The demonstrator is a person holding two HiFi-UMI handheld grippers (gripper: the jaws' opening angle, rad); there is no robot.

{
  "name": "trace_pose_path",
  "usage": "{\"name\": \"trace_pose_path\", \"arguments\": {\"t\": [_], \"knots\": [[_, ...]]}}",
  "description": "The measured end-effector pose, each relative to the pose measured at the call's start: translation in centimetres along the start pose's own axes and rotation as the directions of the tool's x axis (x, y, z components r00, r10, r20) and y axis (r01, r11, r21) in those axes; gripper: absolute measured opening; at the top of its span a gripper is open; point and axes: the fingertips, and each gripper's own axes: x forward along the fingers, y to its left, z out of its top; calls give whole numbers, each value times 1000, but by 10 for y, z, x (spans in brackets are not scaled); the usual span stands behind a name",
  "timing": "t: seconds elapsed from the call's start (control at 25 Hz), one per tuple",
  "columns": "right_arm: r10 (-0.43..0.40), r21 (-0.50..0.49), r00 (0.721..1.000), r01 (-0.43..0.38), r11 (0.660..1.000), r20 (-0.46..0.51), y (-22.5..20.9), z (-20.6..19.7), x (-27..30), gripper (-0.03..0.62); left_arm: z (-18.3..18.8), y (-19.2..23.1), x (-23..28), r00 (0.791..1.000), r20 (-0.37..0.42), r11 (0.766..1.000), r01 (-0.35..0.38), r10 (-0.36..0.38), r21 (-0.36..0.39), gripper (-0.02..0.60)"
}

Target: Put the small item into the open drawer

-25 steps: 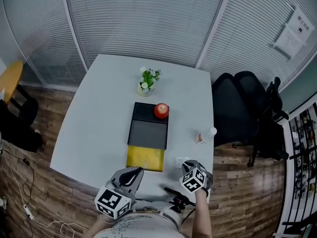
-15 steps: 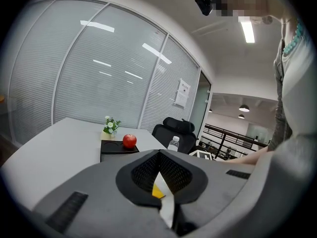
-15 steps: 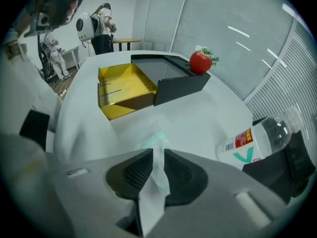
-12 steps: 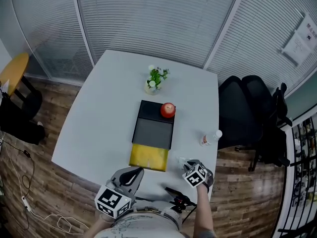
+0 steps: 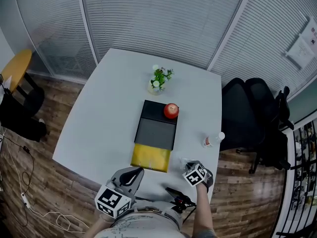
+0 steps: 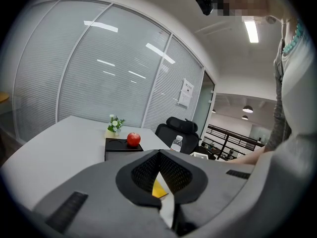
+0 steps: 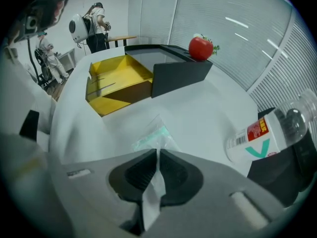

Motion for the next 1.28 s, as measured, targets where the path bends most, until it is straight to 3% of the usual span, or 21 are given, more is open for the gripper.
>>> {"name": "trace_pose_path", "arguments": {"t": [0.08,0.64,1.28], "knots": [[-12,-3,1000,12,1000,-2,-2,-1,-1,5,0,-1,1,1000,-2,1000,6,-6,1,-3],[-5,16,1000,5,1000,-12,-4,-5,-10,5,4,-7,9,998,-11,998,54,-54,14,-3],[-21,-47,1000,21,999,8,-2,15,-50,5,2,-10,6,995,-37,995,91,-89,49,-3]]}}
